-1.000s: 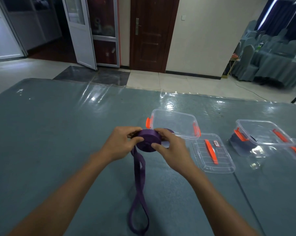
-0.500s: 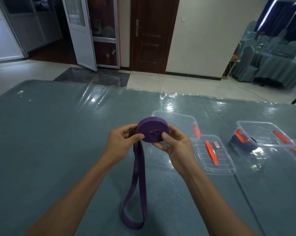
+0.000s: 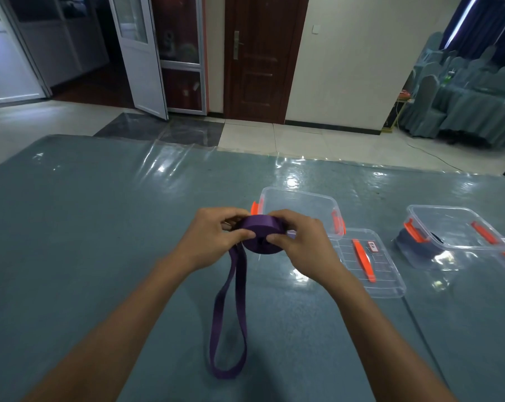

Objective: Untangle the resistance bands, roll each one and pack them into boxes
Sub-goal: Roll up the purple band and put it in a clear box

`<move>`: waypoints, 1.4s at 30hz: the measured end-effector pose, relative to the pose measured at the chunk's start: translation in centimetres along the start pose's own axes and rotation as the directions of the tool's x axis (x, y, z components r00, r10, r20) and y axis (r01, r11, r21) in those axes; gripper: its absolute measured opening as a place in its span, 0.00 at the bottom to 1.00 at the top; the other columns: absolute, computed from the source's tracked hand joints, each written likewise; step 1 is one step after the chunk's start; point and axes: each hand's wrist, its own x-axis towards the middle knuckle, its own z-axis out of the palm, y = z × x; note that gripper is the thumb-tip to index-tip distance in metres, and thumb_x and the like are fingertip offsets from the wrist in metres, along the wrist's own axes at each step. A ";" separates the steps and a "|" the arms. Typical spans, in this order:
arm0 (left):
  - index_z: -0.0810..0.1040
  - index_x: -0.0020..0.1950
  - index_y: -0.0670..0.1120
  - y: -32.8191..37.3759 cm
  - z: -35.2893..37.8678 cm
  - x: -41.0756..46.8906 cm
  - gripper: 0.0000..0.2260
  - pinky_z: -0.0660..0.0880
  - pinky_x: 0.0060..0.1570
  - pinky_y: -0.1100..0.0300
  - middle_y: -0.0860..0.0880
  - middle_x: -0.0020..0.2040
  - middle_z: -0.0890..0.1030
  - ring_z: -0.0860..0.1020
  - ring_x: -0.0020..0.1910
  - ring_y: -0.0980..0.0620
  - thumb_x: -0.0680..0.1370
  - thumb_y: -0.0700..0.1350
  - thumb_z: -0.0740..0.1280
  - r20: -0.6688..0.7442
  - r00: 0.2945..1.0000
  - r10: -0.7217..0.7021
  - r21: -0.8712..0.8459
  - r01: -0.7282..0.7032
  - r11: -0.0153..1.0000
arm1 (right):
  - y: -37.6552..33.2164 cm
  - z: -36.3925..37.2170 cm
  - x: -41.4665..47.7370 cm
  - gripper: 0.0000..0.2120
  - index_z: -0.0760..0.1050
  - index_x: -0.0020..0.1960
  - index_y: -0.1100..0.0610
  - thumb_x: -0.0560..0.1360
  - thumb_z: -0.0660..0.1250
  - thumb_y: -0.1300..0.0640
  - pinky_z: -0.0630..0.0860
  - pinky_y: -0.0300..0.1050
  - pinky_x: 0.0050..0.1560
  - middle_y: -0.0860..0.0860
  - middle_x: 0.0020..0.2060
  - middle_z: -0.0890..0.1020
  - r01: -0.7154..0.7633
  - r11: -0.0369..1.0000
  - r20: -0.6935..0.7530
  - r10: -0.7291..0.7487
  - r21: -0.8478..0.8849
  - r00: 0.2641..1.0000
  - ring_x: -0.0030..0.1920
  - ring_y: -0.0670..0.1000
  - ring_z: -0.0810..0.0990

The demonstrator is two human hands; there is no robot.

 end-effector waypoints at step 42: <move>0.83 0.54 0.47 -0.3 0.9 -1.1 0.13 0.79 0.54 0.62 0.51 0.48 0.87 0.85 0.50 0.53 0.73 0.33 0.74 0.004 0.989 -0.149 -0.315 0.143 0.938 | 1.3 1.6 -2.0 0.19 0.73 0.65 0.66 0.75 0.68 0.69 0.78 0.65 0.59 0.64 0.59 0.81 -0.237 0.459 0.115 0.278 0.856 0.954 0.60 0.64 0.81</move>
